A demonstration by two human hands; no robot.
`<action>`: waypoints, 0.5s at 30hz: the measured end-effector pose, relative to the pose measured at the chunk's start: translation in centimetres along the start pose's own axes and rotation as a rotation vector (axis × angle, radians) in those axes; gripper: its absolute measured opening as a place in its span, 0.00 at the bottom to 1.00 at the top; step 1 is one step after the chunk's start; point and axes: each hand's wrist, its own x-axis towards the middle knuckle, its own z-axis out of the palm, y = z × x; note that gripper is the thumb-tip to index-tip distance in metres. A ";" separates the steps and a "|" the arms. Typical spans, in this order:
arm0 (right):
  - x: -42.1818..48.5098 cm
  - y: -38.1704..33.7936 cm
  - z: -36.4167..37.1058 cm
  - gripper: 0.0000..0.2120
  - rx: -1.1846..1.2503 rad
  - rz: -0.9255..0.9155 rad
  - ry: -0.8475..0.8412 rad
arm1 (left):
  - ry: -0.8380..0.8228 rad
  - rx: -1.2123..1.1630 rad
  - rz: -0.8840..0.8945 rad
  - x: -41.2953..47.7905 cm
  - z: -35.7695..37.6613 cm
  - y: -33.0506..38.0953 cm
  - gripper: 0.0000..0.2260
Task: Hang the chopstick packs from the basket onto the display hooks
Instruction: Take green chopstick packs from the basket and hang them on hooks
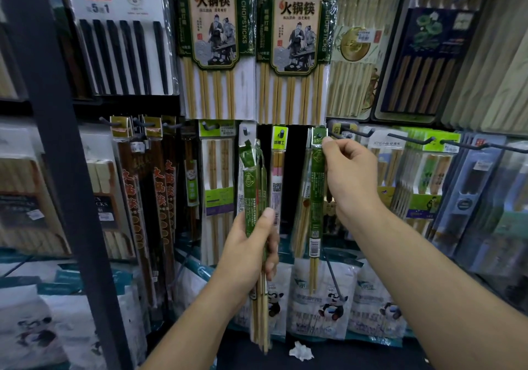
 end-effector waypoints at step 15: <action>-3.7 0.7 0.1 0.13 -0.159 -0.062 -0.195 | -0.014 -0.073 0.054 -0.2 0.4 0.2 0.17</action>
